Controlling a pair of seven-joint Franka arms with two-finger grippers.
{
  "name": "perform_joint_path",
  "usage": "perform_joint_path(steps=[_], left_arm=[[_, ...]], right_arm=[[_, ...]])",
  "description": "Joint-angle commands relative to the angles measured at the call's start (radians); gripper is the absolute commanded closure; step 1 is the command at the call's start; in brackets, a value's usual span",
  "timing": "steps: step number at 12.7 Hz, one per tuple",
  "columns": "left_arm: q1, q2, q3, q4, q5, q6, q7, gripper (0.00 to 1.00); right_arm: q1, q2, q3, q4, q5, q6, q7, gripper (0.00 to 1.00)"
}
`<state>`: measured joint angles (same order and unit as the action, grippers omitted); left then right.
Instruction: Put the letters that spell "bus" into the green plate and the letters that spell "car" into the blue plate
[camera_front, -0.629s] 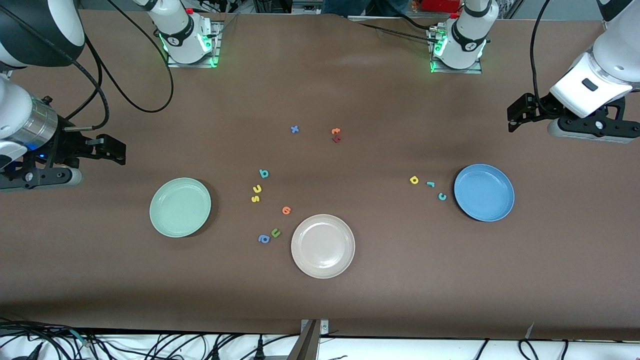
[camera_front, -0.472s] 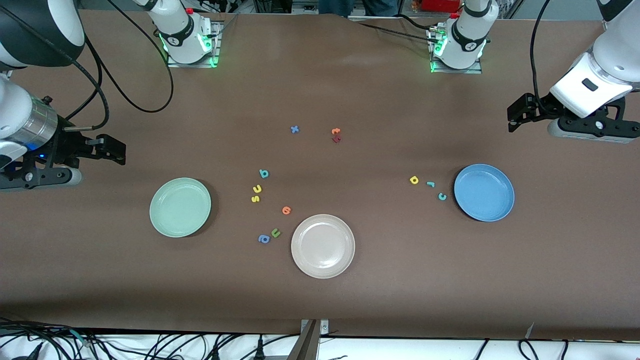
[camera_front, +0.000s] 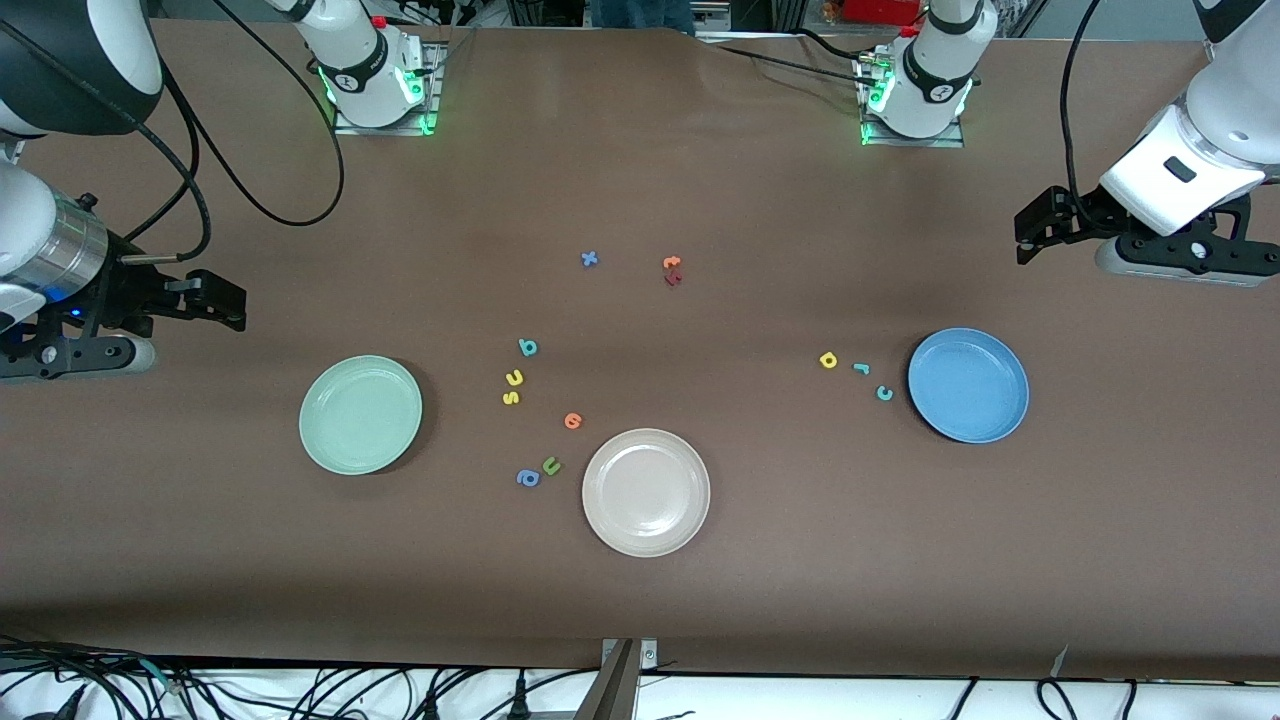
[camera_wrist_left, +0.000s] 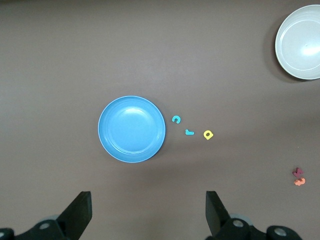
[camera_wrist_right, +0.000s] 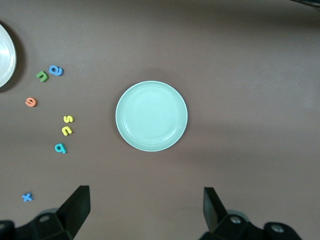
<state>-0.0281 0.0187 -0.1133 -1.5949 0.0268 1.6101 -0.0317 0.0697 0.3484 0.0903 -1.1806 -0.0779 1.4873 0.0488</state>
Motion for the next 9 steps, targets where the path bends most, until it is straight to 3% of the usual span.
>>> perform_joint_path(steps=[1,9], left_arm=[[0.005,0.009,-0.002,0.027,0.016,-0.021,0.012,0.00],[0.016,0.009,-0.002,0.024,0.013,-0.022,0.015,0.00]], right_arm=[[-0.002,0.011,0.003,0.024,-0.002,-0.004,0.008,0.00],[-0.002,0.011,0.003,0.021,-0.002,-0.004,0.014,0.00]])
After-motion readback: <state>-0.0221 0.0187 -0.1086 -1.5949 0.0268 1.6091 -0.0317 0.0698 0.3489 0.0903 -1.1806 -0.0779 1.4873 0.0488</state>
